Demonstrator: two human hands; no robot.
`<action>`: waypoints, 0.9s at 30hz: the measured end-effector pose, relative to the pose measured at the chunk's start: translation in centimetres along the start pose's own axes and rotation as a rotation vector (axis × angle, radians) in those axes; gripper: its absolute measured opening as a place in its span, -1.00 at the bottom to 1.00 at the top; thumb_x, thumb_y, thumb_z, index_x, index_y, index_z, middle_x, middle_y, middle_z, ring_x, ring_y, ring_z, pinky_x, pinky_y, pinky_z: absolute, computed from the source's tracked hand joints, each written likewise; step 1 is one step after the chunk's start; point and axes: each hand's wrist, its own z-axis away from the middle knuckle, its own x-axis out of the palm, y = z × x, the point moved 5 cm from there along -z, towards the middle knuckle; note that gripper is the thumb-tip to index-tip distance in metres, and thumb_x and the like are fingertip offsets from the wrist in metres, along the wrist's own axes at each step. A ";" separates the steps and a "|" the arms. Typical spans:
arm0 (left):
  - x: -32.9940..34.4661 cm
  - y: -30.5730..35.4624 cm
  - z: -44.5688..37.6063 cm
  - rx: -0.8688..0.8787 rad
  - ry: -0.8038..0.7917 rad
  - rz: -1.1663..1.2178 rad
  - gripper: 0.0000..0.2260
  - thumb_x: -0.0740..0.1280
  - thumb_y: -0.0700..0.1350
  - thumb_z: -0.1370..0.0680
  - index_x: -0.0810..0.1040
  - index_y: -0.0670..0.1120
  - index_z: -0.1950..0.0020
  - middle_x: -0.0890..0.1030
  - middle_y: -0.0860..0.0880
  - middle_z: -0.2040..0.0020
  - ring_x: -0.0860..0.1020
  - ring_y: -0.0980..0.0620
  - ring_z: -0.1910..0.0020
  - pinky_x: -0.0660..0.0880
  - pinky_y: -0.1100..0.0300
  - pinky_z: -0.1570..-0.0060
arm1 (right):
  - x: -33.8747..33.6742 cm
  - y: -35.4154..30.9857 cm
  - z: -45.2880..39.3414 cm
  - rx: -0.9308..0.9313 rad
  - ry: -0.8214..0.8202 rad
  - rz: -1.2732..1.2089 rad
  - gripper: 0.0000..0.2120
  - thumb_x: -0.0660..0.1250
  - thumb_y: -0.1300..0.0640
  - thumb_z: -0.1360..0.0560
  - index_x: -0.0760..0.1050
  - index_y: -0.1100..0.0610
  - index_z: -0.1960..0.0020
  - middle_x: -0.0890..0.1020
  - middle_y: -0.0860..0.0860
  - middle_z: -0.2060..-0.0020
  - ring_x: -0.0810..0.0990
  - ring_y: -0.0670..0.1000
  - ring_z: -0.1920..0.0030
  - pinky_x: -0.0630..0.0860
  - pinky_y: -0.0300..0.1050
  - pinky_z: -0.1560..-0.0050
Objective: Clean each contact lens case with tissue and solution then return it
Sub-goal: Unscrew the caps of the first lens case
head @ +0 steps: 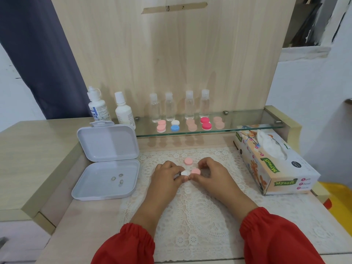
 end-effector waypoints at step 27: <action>-0.1 0.2 0.1 0.006 -0.003 0.006 -0.76 0.37 0.05 -0.52 0.62 0.05 -0.15 0.45 0.16 0.00 0.31 0.11 -0.07 0.25 0.29 -0.08 | 0.2 -0.2 0.1 -0.069 -0.009 0.057 -0.68 0.41 -0.01 -0.42 0.46 -0.02 -0.15 0.51 -0.14 -0.01 0.46 -0.12 -0.09 0.42 -0.22 -0.05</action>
